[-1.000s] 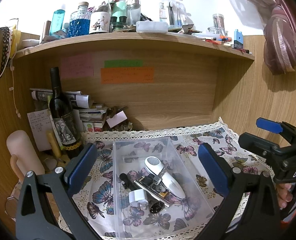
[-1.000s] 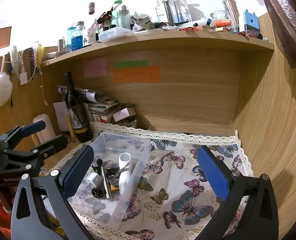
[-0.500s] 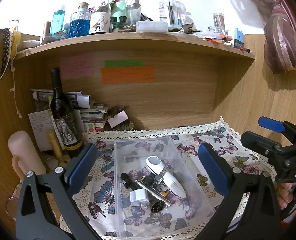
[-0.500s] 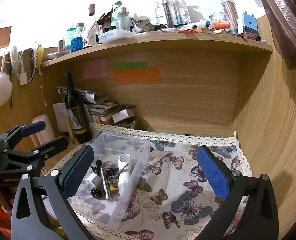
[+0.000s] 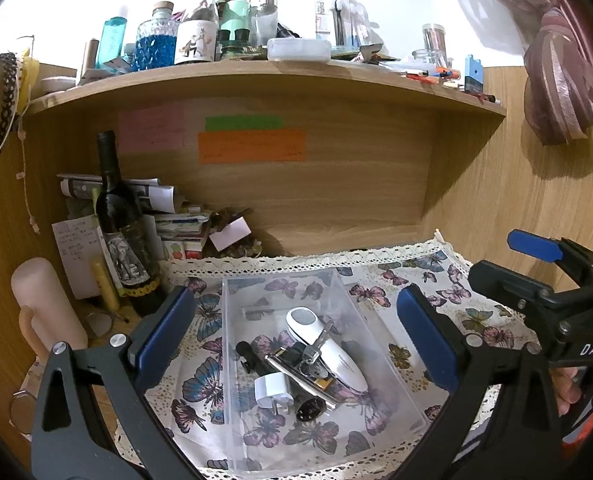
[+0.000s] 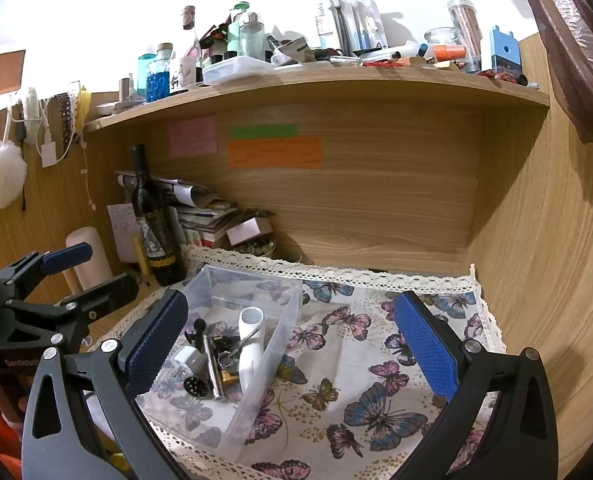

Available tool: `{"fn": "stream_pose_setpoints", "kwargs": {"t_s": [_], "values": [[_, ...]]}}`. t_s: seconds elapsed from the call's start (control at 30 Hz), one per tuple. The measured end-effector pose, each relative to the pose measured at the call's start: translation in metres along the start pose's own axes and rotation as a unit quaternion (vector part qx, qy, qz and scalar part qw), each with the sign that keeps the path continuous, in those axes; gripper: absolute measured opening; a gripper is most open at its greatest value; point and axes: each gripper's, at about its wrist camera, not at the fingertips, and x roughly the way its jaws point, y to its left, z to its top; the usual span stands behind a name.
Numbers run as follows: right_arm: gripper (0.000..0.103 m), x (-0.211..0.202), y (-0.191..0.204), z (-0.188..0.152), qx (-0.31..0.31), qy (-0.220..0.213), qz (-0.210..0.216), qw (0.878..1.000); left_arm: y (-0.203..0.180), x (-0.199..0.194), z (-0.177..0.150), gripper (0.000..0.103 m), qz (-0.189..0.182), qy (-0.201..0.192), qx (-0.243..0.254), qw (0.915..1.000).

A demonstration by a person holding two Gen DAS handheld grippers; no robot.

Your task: Organize rigid objects

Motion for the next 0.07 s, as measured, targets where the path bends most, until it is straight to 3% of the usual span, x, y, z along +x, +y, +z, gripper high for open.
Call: {"fn": "stream_pose_setpoints", "kwargs": {"t_s": [0.07], "values": [[0.103, 0.0012, -0.0002, 0.0003, -0.001, 0.001, 0.002, 1.0, 0.0016, 0.0023, -0.0002, 0.102, -0.001, 0.005, -0.005, 1.0]]}}
